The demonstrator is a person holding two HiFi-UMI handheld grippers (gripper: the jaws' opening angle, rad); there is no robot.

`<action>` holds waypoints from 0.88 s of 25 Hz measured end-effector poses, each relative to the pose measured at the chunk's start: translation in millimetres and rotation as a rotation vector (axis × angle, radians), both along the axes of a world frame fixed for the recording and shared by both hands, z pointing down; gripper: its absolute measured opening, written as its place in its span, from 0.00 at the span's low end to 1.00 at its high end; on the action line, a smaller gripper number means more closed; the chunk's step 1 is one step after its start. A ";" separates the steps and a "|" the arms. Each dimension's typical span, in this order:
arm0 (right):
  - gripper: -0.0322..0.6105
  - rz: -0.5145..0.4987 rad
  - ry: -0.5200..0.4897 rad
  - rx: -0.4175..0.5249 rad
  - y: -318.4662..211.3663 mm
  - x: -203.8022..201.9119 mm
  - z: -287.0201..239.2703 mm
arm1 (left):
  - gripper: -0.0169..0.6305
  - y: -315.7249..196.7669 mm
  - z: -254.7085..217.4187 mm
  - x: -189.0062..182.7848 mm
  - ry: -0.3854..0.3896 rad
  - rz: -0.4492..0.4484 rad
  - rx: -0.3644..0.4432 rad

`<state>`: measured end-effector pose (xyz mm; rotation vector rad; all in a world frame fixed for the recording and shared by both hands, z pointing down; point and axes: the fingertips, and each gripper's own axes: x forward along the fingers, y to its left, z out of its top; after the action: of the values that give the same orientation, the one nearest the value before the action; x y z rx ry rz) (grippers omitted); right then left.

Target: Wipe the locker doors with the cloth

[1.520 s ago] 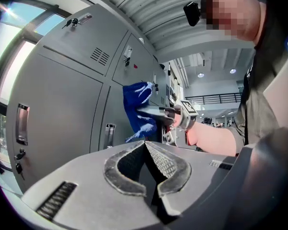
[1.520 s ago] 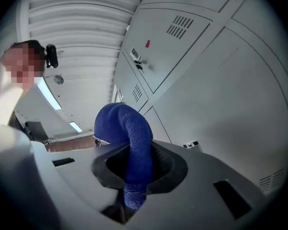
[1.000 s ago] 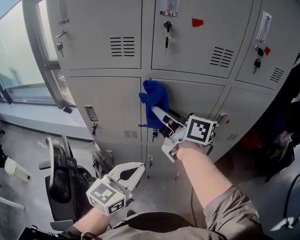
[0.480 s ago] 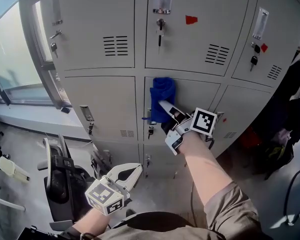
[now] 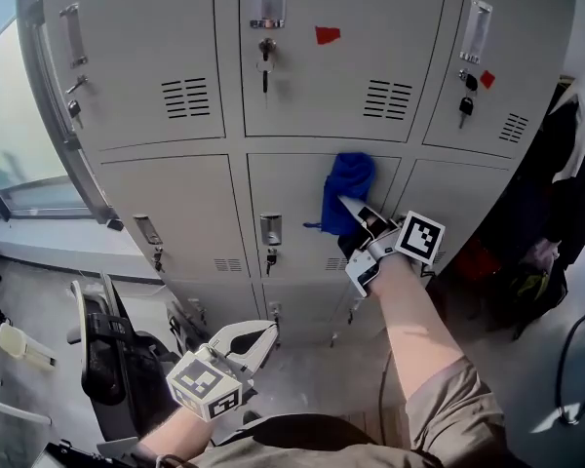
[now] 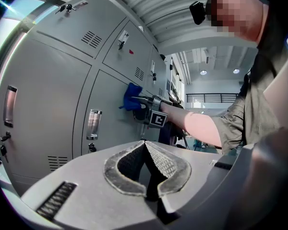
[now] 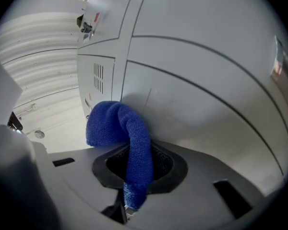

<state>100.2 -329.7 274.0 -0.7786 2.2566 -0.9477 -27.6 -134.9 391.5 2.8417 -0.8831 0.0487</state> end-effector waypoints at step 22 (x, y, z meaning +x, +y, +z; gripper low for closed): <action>0.14 -0.082 0.098 0.221 48.4 -33.0 9.5 | 0.02 5.3 12.1 12.2 -0.004 0.014 -0.036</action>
<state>67.2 -281.3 283.5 -0.6516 2.4436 -0.6927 -15.4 -129.6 403.6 2.8153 -0.8540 0.0714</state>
